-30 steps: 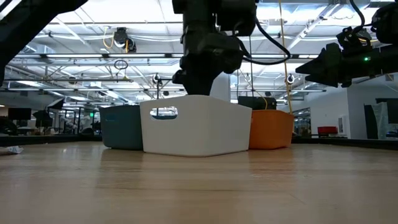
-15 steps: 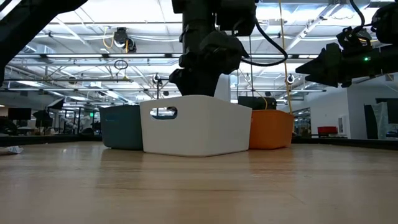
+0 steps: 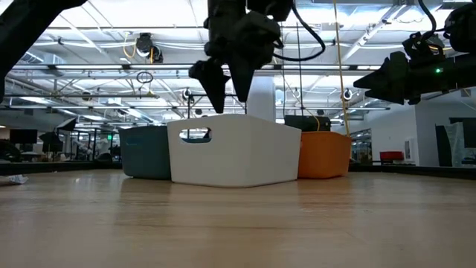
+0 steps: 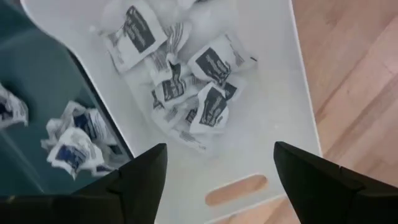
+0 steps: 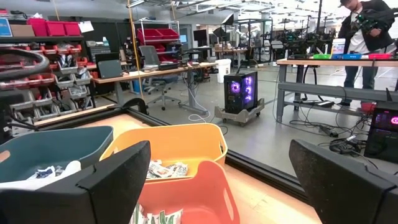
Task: Pick & Place First Aid Supplies
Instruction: Put the black towelette pack into the white bin
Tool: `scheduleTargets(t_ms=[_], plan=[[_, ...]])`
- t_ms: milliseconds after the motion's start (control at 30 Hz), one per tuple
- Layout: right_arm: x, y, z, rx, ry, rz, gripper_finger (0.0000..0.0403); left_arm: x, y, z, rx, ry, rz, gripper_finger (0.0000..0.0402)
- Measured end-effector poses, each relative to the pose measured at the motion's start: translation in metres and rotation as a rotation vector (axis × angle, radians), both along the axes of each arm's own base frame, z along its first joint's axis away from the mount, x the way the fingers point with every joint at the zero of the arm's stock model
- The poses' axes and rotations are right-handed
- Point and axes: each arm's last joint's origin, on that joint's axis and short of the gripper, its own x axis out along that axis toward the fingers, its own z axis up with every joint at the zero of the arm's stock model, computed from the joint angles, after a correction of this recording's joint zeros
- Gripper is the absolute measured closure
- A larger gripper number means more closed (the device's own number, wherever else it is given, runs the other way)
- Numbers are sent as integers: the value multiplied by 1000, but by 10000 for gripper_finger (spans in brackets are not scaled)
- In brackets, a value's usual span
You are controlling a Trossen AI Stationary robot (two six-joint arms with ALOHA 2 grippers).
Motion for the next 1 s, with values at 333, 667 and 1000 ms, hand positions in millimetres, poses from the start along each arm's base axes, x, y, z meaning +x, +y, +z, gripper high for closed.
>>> scheduleTargets(t_ms=[333, 667, 1000], plan=[[0, 0, 0, 0, 0, 0, 25, -22, -38, 10, 25, 60, 93, 101], [0, 0, 0, 0, 0, 0, 26, -73, -129, 11, 38, 111, 48, 101], [0, 0, 0, 0, 0, 0, 26, -135, -212, 1, 56, 145, -93, 101]])
